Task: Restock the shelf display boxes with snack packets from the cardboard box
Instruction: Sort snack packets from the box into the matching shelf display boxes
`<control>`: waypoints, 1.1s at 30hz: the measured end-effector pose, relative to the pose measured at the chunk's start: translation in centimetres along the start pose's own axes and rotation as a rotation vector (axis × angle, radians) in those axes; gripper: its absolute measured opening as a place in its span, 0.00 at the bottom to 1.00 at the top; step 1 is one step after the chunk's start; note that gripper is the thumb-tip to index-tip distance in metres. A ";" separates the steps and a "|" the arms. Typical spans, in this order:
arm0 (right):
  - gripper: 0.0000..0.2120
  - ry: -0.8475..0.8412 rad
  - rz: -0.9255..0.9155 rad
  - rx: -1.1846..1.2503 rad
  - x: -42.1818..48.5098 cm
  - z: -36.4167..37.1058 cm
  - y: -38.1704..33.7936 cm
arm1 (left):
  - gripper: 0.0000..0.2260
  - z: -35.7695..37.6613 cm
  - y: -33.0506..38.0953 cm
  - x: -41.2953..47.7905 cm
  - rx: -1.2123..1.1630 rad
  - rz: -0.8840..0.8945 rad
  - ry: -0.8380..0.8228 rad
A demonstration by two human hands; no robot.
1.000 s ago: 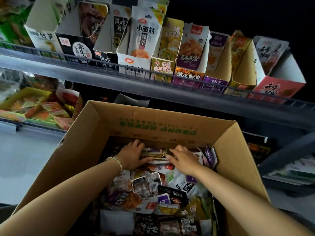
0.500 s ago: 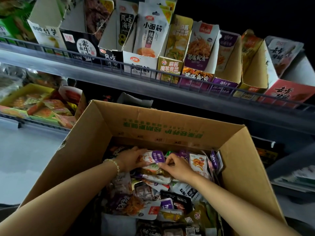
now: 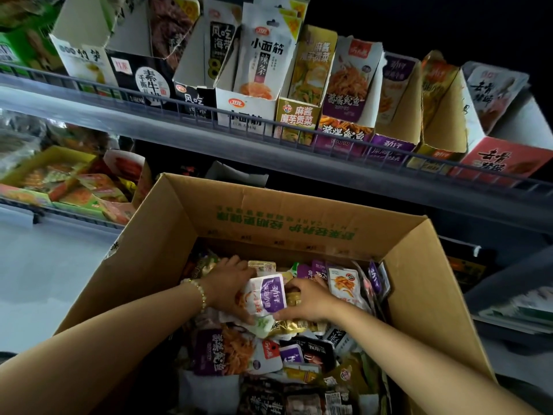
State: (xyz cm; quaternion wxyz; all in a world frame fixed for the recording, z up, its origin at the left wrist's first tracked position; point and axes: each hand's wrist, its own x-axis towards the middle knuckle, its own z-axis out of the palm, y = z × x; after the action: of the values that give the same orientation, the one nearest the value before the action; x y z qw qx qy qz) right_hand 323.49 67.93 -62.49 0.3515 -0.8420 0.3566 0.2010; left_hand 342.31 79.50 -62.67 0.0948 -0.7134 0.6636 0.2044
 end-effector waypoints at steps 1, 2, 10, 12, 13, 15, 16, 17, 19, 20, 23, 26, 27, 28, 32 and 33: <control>0.36 0.008 -0.017 0.035 -0.1 -0.2 -0.1 | 0.42 -0.2 0.3 -0.1 -0.016 0.014 0.027; 0.32 0.011 -0.043 0.082 -0.2 -0.6 -0.2 | 0.40 -0.6 0.5 -0.4 -0.051 0.012 0.036; 0.25 -0.067 -0.124 0.146 -4.7 -6.3 -1.1 | 0.24 -3.6 2.1 -3.6 -0.269 -0.122 0.002; 0.23 0.056 -0.158 0.307 -6.4 -7.4 -2.0 | 0.20 -4.8 2.5 -4.2 -0.537 -0.154 0.093; 0.23 0.126 -0.182 0.419 -7.2 -8.0 -2.5 | 0.19 -5.5 2.9 -4.6 -0.666 -0.166 0.155; 0.26 0.261 -0.245 0.603 -8.5 -9.1 -3.1 | 0.18 -7.2 3.6 -5.4 -0.869 -0.172 0.263; 0.27 0.320 -0.272 0.674 -9.0 -9.7 -3.4 | 0.16 -8.2 4.2 -5.9 -0.960 -0.161 0.302; 0.26 0.364 -0.291 0.744 -9.5 -10.2 -3.5 | 0.13 -9.3 4.8 -6.3 -1.063 -0.147 0.346; 0.25 0.403 -0.309 0.910 -10.0 -10.7 -3.8 | 0.09 -11.1 5.7 -6.9 -1.334 -0.154 0.399; 0.25 0.400 -0.315 0.984 -10.1 -10.6 -4.0 | 0.09 -11.7 6.2 -7.1 -1.469 -0.169 0.403; 0.31 0.331 -0.333 1.054 -9.9 -9.6 -4.4 | 0.10 -12.0 7.2 -6.8 -1.676 -0.205 0.415; 0.28 0.303 -0.330 0.960 -9.7 -8.7 -4.6 | 0.12 -11.0 8.1 -6.5 -1.721 -0.224 0.413; 0.29 0.301 -0.329 0.913 -9.7 -8.5 -4.8 | 0.12 -10.7 8.3 -6.5 -1.735 -0.218 0.396; 0.31 0.298 -0.322 0.874 -9.6 -8.4 -5.0 | 0.13 -10.4 8.4 -6.5 -1.728 -0.200 0.381; 0.32 0.266 -0.289 0.721 -9.5 -7.8 -5.3 | 0.07 -10.1 8.8 -6.9 -1.608 -0.087 0.332; 0.28 0.269 -0.293 0.705 -9.6 -7.8 -5.4 | 0.05 -10.2 8.9 -7.1 -1.593 -0.064 0.323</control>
State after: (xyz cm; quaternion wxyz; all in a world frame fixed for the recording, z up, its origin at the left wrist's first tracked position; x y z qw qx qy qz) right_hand 321.80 69.27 -49.15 0.5938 -0.7305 0.3227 -0.0979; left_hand 334.93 80.88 -49.34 -0.5323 -0.6061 0.3037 0.5070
